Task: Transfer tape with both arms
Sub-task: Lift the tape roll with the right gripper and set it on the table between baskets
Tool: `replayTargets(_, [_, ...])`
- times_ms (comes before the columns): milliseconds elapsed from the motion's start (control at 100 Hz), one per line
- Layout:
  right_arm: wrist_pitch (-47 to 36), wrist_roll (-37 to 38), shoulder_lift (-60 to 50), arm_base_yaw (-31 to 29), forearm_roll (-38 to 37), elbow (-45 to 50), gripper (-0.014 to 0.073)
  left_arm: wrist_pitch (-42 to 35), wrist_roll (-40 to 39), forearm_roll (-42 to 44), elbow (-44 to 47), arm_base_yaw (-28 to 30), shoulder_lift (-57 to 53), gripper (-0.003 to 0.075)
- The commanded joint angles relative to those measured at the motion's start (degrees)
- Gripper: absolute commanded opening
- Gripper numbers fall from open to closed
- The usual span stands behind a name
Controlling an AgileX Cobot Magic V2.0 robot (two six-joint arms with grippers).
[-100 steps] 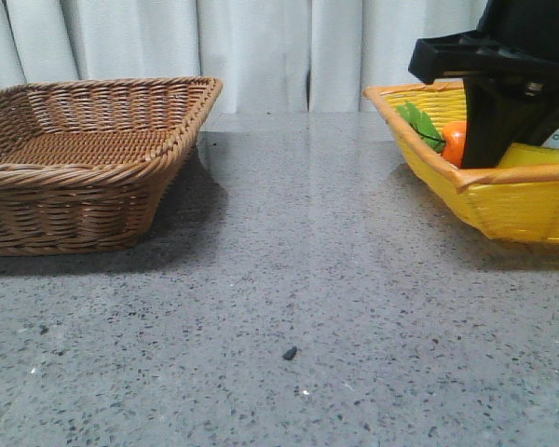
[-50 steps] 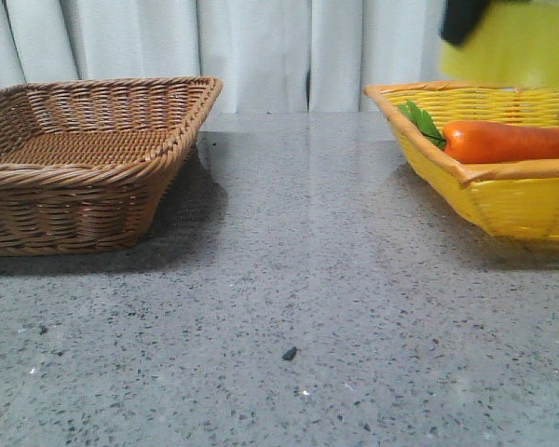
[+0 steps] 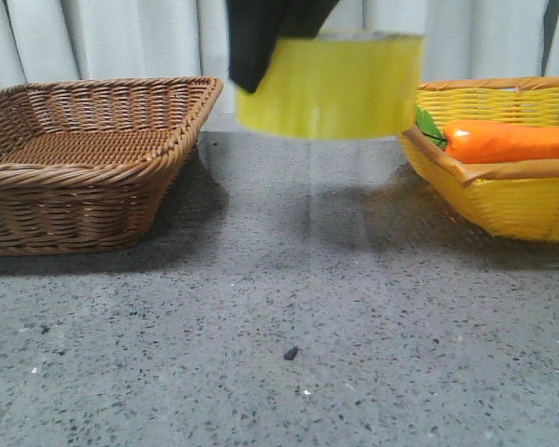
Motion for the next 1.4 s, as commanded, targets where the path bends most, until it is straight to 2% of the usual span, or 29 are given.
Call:
replayTargets(0, [-3.1, -0.5, -0.9, 0.1, -1.1, -2.0, -0.0065, -4.7, -0.5, -0.7, -2.1, 0.2, 0.6, -0.0021])
replayTargets(220, [-3.9, -0.5, 2.1, 0.2, -0.3, -2.0, -0.0065, -4.6, -0.5, -0.7, -2.1, 0.2, 0.6, -0.0021])
replayTargets(230, [-3.9, -0.5, 2.2, -2.4, -0.2, -2.0, -0.0065, -4.6, -0.5, -0.7, -2.1, 0.2, 0.6, -0.0021])
replayTargets(340, [-4.0, -0.5, 2.5, -2.4, 0.5, -2.0, -0.0057, -4.8, -0.5, -0.7, -2.1, 0.2, 0.6, -0.0021])
replayTargets(620, [-3.2, -0.5, 3.0, -2.4, 0.8, -2.0, 0.0142, -4.6, -0.5, -0.7, -2.1, 0.2, 0.6, -0.0020])
replayTargets(850, [-2.3, -0.5, 3.0, -2.4, 0.9, -2.0, 0.0208, -4.6, -0.5, -0.7, -2.1, 0.2, 0.6, -0.0013])
replayTargets(990, [-3.2, -0.5, 1.6, -2.4, 0.9, -2.0, 0.0206, -4.4, -0.5, -0.9, -2.1, 0.2, 0.6, 0.0069])
replayTargets(1110, [-3.3, -0.5, -1.4, -2.4, 0.9, -2.0, 0.0204, -3.8, -0.4, -1.3, -3.1, -0.7, 0.6, 0.0181])
replayTargets(1210, [-3.7, -0.5, -4.9, -2.4, 0.8, -2.0, 0.0197, -3.7, 0.0, -1.3, -4.6, -3.8, 0.8, 0.0274])
replayTargets(1260, [-3.8, -0.4, -6.5, -2.4, 0.8, -2.0, 0.0158, -3.6, 0.0, -1.3, -5.6, -5.8, 1.2, 0.0302])
replayTargets(1390, [-3.7, -0.4, -10.5, -2.4, 0.3, -2.0, -0.0029, -3.6, 0.0, -1.3, -8.4, -11.7, 3.6, 0.0308])
